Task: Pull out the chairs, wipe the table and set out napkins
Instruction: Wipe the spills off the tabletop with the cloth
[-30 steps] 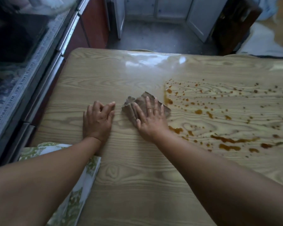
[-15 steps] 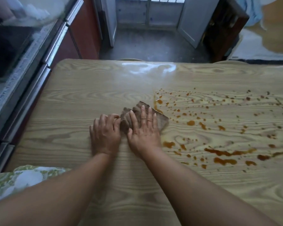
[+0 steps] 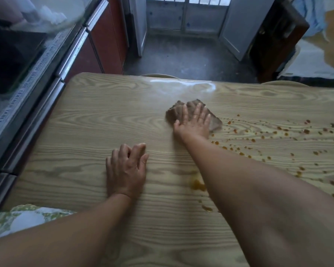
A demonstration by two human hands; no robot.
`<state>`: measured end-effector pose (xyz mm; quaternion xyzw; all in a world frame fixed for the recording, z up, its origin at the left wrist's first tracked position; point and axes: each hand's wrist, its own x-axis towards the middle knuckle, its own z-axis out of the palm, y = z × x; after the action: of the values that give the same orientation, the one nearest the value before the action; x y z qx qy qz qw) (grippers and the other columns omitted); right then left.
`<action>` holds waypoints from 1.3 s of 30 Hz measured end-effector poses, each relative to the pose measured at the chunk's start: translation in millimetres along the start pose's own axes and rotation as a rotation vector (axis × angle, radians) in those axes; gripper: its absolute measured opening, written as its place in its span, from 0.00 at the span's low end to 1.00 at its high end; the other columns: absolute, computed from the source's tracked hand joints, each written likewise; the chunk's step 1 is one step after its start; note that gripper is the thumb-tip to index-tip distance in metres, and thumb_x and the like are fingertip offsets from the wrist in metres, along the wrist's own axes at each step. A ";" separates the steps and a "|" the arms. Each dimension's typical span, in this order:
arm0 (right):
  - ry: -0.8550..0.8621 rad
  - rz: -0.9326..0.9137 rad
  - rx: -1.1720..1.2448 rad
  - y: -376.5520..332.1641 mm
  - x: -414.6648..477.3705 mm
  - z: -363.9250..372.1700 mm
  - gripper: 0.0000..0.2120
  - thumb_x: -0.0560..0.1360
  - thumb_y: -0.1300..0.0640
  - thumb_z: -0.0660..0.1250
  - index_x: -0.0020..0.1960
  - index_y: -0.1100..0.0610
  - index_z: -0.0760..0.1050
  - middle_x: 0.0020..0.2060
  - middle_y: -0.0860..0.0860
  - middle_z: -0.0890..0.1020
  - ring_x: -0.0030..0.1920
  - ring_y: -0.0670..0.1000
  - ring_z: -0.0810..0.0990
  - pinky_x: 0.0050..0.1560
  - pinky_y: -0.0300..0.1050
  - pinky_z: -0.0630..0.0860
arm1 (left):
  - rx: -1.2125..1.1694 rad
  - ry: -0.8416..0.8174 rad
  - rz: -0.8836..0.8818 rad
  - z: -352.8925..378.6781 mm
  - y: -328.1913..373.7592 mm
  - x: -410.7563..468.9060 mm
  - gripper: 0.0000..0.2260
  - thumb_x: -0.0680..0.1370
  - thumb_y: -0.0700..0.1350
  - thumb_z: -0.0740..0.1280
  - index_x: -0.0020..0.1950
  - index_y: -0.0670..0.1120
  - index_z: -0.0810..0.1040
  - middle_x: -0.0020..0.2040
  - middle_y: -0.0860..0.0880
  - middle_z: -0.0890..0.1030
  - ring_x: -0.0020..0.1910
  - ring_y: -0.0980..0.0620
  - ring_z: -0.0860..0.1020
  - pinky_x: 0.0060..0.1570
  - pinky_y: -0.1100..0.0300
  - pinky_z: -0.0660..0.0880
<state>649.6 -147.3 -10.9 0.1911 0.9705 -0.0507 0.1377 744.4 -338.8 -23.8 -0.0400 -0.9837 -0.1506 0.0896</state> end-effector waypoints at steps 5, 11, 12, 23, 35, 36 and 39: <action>0.032 0.107 0.022 32.9 -20.9 4.7 0.31 0.81 0.42 0.45 0.78 0.49 0.35 0.76 0.62 0.35 0.76 0.63 0.33 0.74 0.60 0.33 | -0.017 0.011 -0.011 -0.8 1.1 -0.5 0.18 0.77 0.58 0.58 0.59 0.54 0.80 0.48 0.44 0.77 0.48 0.40 0.75 0.49 0.48 0.70; -0.009 0.030 0.031 39.6 -69.9 17.6 0.31 0.81 0.43 0.44 0.77 0.47 0.32 0.76 0.61 0.32 0.75 0.62 0.30 0.74 0.60 0.32 | -0.015 0.000 -0.019 0.6 1.9 -2.5 0.14 0.78 0.55 0.64 0.61 0.54 0.78 0.52 0.44 0.76 0.53 0.40 0.74 0.53 0.47 0.67; -0.003 0.008 0.033 39.0 -78.7 20.9 0.31 0.81 0.43 0.44 0.78 0.47 0.32 0.76 0.60 0.32 0.75 0.62 0.30 0.74 0.59 0.32 | -0.016 -0.005 -0.020 0.0 2.6 -2.9 0.14 0.78 0.55 0.64 0.62 0.54 0.78 0.52 0.43 0.76 0.53 0.40 0.73 0.54 0.47 0.67; -0.019 -0.357 -0.063 58.8 -165.6 47.6 0.31 0.81 0.43 0.45 0.78 0.46 0.34 0.75 0.59 0.30 0.74 0.61 0.27 0.73 0.60 0.30 | -0.076 -0.050 0.098 -8.6 8.2 -13.0 0.14 0.79 0.53 0.62 0.62 0.51 0.78 0.57 0.42 0.76 0.59 0.39 0.72 0.61 0.46 0.67; 0.019 -0.477 -0.068 81.5 -222.4 63.6 0.32 0.80 0.46 0.49 0.79 0.47 0.36 0.76 0.59 0.32 0.75 0.60 0.27 0.75 0.59 0.34 | -0.199 -0.126 0.065 10.0 68.6 -14.2 0.13 0.80 0.52 0.61 0.60 0.48 0.77 0.58 0.43 0.76 0.61 0.40 0.70 0.61 0.49 0.63; 0.033 -0.453 -0.056 80.6 -217.8 65.3 0.32 0.80 0.46 0.48 0.79 0.47 0.36 0.76 0.58 0.31 0.75 0.59 0.27 0.75 0.58 0.33 | -0.202 -0.123 0.076 12.6 71.6 -12.4 0.13 0.80 0.52 0.61 0.59 0.49 0.77 0.57 0.43 0.76 0.61 0.41 0.70 0.60 0.49 0.63; 0.063 -0.341 -0.005 73.4 -191.1 64.0 0.32 0.80 0.46 0.49 0.78 0.46 0.36 0.76 0.58 0.31 0.75 0.59 0.28 0.75 0.59 0.33 | -0.246 -0.072 0.065 15.1 69.2 -10.7 0.11 0.80 0.52 0.62 0.57 0.48 0.78 0.55 0.44 0.77 0.59 0.41 0.72 0.59 0.49 0.64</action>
<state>863.6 -157.6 -20.7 0.0249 0.9929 -0.0647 0.0970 759.7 -268.9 -20.0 -0.0882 -0.9586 -0.2655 0.0537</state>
